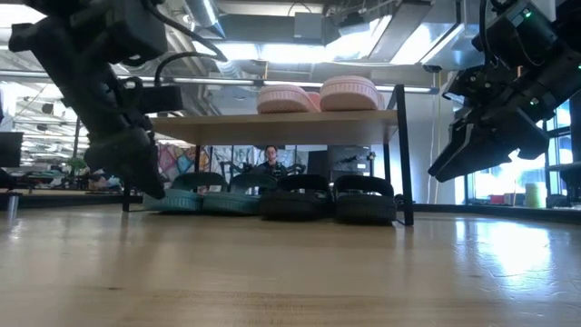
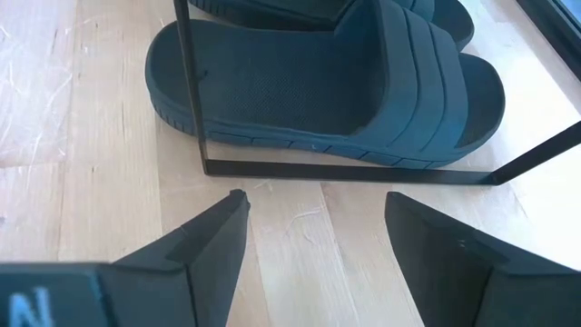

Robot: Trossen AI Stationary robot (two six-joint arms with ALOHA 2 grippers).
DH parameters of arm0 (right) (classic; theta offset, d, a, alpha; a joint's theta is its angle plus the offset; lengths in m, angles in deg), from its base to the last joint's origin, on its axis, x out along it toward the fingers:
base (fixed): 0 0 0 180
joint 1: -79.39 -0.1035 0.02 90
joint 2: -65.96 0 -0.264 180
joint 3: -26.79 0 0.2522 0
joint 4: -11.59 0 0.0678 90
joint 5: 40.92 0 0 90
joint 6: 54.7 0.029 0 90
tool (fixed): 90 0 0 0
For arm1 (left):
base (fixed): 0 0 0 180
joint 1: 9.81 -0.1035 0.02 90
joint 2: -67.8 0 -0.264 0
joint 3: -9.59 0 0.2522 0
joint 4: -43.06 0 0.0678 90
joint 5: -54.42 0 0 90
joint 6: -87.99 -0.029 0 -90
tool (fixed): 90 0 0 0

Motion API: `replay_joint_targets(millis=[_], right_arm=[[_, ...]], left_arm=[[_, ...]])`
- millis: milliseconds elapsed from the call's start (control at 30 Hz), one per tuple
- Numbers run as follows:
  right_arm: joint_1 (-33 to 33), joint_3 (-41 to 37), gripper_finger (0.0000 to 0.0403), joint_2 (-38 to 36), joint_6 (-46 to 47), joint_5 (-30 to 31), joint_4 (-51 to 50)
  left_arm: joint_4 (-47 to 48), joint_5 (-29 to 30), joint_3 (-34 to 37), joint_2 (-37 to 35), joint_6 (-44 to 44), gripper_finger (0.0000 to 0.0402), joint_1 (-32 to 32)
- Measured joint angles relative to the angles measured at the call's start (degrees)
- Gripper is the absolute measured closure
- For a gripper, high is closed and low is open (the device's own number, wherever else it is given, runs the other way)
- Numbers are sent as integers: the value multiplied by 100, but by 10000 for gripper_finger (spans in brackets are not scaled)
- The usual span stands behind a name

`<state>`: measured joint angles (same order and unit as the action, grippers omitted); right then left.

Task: Pick and place slides into the shelf
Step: Put the green slide under the shelf, then adjust the shelf on the table

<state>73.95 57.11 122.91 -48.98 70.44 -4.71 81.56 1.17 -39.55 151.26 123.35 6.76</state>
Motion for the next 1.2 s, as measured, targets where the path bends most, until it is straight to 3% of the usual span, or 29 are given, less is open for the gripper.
replay_joint_targets(millis=[300, 600, 833, 967, 1200], right_arm=[[2, 0, 144, -2, 0, 0, 0], [1, 0, 144, 0, 2, 0, -2], [1, 0, 144, 0, 2, 0, -15], [1, 0, 144, -1, 99, -13, -12], [-2, 0, 144, 0, 475, -1430, 344]], left_arm=[[-37, -159, 0, 5, 209, 233, -17], [-48, 484, 0, 22, 178, 233, -353], [10, 407, 0, 22, 169, 233, -416], [10, 31, 0, 20, 231, 233, -314], [8, -502, 0, 20, 832, 233, 221]])
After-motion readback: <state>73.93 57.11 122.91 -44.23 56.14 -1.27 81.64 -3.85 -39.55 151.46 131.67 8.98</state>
